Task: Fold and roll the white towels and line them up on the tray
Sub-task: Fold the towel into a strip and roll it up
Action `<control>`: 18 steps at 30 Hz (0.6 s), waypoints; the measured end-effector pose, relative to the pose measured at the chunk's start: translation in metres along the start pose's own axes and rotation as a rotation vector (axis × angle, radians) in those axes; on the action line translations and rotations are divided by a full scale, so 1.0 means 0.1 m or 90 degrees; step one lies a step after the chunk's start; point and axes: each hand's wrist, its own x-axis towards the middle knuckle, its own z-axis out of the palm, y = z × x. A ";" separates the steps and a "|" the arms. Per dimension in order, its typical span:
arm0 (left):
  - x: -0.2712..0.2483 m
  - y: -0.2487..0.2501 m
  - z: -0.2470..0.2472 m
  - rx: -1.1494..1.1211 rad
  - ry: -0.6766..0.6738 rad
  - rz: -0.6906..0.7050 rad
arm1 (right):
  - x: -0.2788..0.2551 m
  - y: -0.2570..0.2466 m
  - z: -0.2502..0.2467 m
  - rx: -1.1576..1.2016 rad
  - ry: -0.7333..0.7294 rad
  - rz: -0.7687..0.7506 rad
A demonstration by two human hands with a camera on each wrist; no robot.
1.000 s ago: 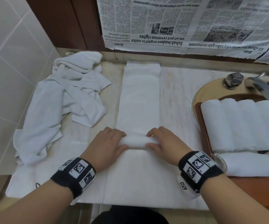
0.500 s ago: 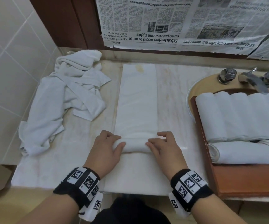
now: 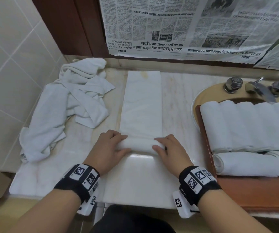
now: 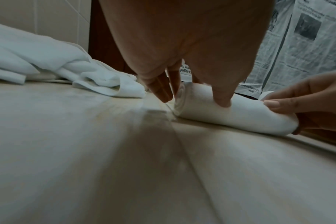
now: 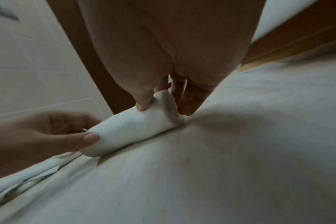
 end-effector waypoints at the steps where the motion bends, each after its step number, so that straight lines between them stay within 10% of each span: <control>1: 0.02 -0.03 -0.01 -0.010 -0.006 -0.005 | 0.00 -0.01 0.00 0.022 0.009 0.009; 18: 0.50 0.06 -0.02 -0.026 0.105 -0.105 | 0.41 0.04 -0.19 -0.084 -0.025 -0.039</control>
